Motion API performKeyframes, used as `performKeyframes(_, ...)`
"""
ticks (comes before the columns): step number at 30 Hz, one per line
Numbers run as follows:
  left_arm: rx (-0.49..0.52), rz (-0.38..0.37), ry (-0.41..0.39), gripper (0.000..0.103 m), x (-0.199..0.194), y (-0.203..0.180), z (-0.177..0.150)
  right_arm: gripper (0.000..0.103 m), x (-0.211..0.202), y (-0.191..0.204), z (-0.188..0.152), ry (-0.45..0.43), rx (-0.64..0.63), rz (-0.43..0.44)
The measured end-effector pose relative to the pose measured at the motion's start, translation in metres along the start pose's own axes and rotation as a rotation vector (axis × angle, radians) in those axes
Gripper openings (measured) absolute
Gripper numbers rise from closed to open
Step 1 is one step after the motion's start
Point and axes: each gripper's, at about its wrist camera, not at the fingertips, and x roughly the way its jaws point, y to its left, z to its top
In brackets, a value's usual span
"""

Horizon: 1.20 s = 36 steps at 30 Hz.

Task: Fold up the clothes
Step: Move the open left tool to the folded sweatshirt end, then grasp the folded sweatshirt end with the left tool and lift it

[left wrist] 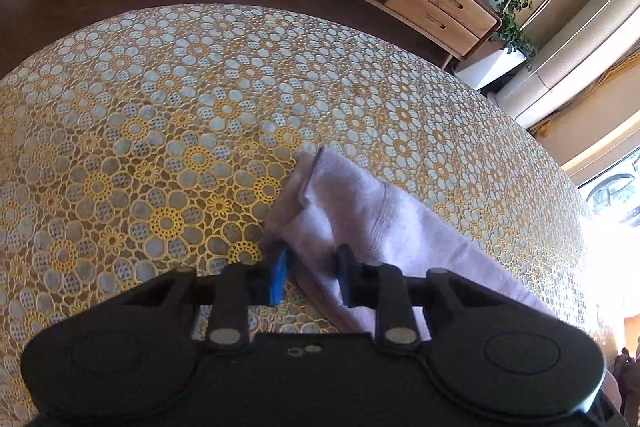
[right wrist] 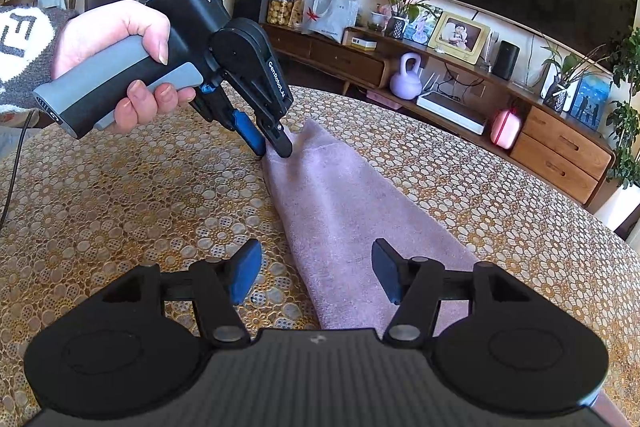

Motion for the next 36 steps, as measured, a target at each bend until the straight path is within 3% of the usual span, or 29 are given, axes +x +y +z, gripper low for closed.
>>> performKeyframes(7,-0.031,0.001,-0.041,0.103,-0.007,-0.006,-0.004,0.06,0.008,0.01,0.012,-0.036,-0.038,-0.043)
performKeyframes(11,-0.038,-0.024,-0.05,0.103,-0.021,-0.013,0.003,0.06,0.028,0.017,0.029,-0.043,-0.007,-0.025)
performKeyframes(14,-0.037,-0.039,-0.054,0.103,-0.03,-0.017,0.009,0.06,0.046,0.03,0.04,-0.062,-0.034,-0.059)
performKeyframes(22,-0.023,-0.041,-0.051,0.103,-0.032,-0.022,0.011,0.06,0.092,0.047,0.043,0.004,-0.082,-0.109)
performKeyframes(23,-0.023,-0.043,-0.048,0.103,-0.032,-0.022,0.012,0.057,0.095,0.047,0.042,0.007,-0.078,-0.12)
performKeyframes(26,-0.022,-0.046,-0.043,0.103,-0.031,-0.02,0.012,0.034,0.1,0.04,0.043,0.023,-0.043,-0.137)
performKeyframes(32,0.031,-0.047,-0.048,0.103,-0.031,-0.023,0.01,0.021,0.098,0.022,0.042,0.027,0.092,-0.071)
performKeyframes(36,0.094,-0.091,-0.042,0.103,-0.036,-0.025,0.004,0.018,0.093,0.015,0.041,0.026,0.136,-0.042)
